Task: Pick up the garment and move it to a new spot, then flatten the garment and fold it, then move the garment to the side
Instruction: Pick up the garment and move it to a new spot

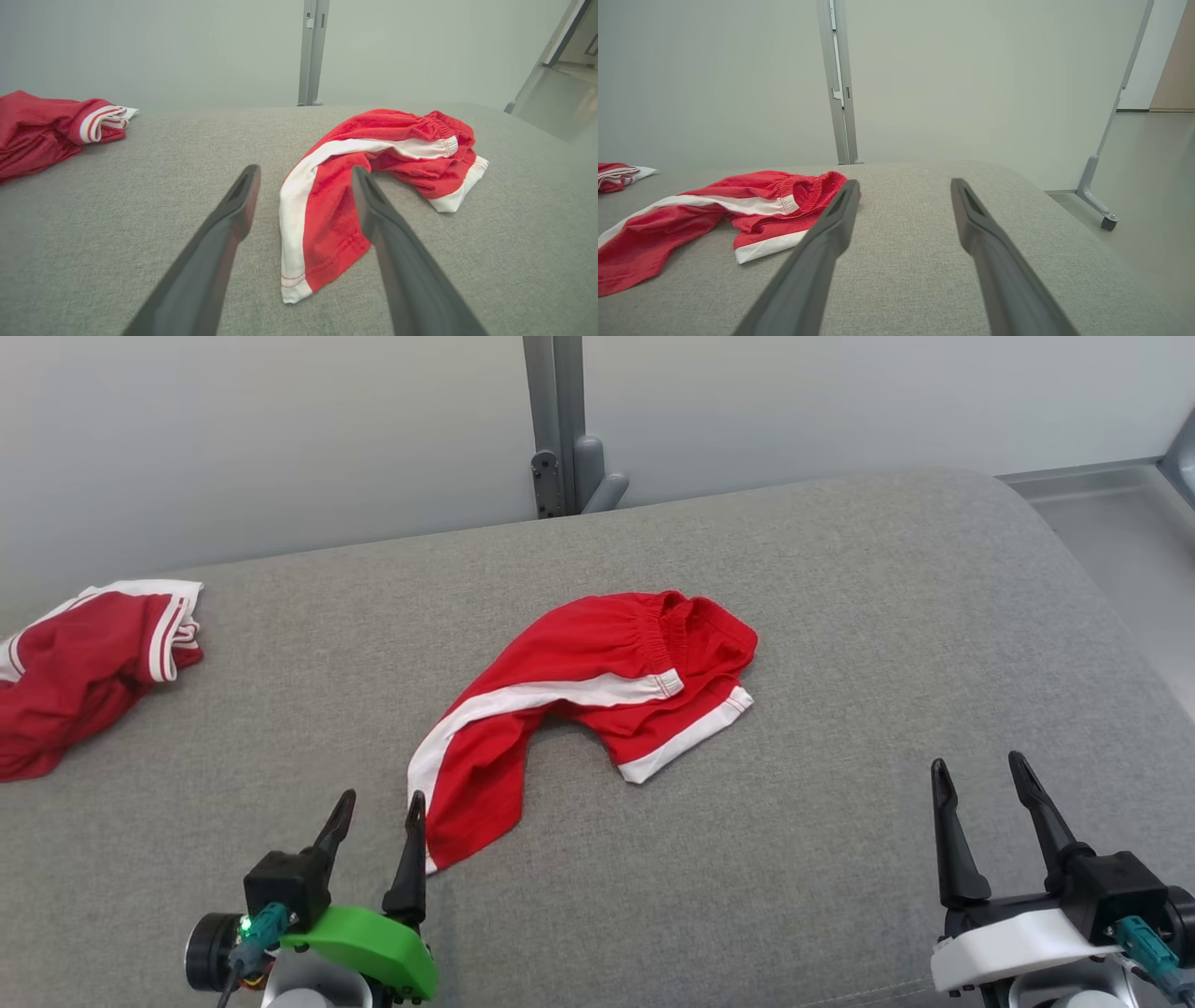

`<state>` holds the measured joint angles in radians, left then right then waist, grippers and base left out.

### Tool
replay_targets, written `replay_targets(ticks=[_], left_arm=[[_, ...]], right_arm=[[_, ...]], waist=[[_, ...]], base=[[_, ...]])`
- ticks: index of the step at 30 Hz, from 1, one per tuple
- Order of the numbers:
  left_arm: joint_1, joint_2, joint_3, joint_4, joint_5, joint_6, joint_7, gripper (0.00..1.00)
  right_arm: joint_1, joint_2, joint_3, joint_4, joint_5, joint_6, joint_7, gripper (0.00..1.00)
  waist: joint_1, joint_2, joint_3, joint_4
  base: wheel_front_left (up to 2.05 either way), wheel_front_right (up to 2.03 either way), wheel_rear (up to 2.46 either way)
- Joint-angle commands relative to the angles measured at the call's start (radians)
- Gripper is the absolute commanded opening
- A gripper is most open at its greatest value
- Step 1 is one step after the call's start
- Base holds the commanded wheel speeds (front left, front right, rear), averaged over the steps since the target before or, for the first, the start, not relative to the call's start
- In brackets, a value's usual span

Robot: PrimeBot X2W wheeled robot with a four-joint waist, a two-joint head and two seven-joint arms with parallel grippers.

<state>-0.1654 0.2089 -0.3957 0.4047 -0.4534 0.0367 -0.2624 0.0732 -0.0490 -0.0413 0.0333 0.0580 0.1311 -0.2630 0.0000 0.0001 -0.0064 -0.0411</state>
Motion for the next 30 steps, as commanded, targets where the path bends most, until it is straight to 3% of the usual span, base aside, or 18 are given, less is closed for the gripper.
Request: replay_targets(ticks=[1, 8, 12, 30], left_arm=[[0.025, -0.008, 0.018, -0.012, 0.009, 0.008, -0.003, 1.0], [0.116, -0.083, 0.146, -0.078, 0.07, 0.02, -0.003, 1.0], [0.154, -0.108, 0.185, -0.091, 0.107, 0.0, -0.003, 1.0], [0.208, -0.155, 0.285, -0.106, 0.193, -0.045, -0.003, 1.0]], right_arm=[[0.01, -0.003, -0.001, -0.003, -0.004, -0.001, -0.004, 1.0], [0.021, -0.003, -0.01, -0.004, -0.006, -0.001, -0.004, 1.0], [0.027, -0.003, -0.014, -0.003, -0.001, -0.001, -0.004, 1.0], [0.031, -0.003, 0.001, 0.012, 0.015, -0.001, -0.004, 1.0]], waist=[[0.0, -0.0001, -0.008, 0.014], [0.0, -0.0001, -0.02, 0.05], [0.0, -0.0001, -0.025, 0.067], [0.0, -0.0001, -0.031, 0.081]], base=[[0.0, 0.0, 0.0], [0.0, 0.0, 0.0], [0.0, 0.0, 0.0], [0.0, 0.0, 0.0]])
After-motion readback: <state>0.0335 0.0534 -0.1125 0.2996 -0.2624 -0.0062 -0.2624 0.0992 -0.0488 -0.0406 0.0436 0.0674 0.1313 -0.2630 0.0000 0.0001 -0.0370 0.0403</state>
